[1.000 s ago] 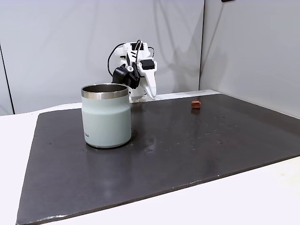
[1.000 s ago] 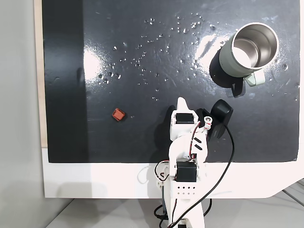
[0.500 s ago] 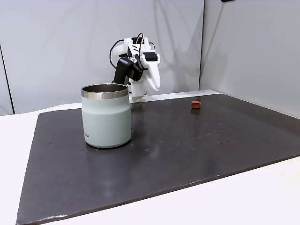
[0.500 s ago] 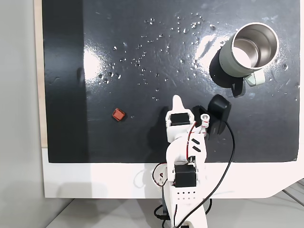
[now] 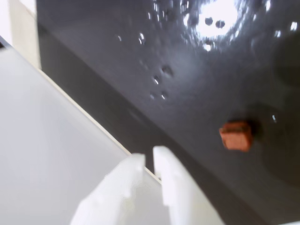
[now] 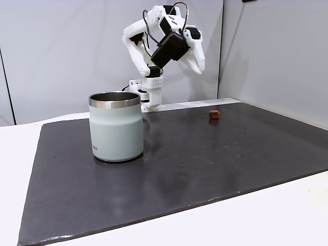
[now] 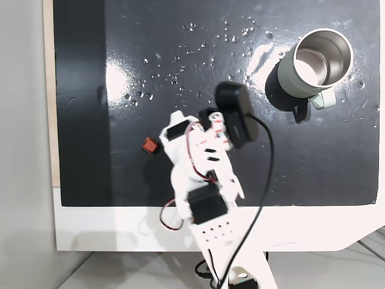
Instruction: Grasp a cube and put it in the cup.
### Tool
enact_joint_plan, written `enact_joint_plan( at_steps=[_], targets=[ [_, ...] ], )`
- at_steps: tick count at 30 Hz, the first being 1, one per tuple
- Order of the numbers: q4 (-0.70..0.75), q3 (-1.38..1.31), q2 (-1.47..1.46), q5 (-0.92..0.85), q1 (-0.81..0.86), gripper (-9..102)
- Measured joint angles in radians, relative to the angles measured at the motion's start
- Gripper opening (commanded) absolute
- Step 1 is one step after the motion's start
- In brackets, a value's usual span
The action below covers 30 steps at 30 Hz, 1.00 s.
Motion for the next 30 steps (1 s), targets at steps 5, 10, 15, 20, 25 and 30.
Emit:
enact_joint_plan(
  at_steps=[5,10,15,20,25,30],
  targets=[
    [0.121,-0.163,-0.175,0.0,-0.118,0],
    [0.21,-0.225,-0.319,0.0,-0.204,0],
    [0.253,-0.252,-0.43,0.003,-0.262,0],
    [0.275,-0.291,-0.528,0.012,-0.276,0],
    [0.276,-0.341,-0.615,0.012,-0.295,0],
    [0.278,-0.362,-0.672,0.009,-0.299,0]
  ],
)
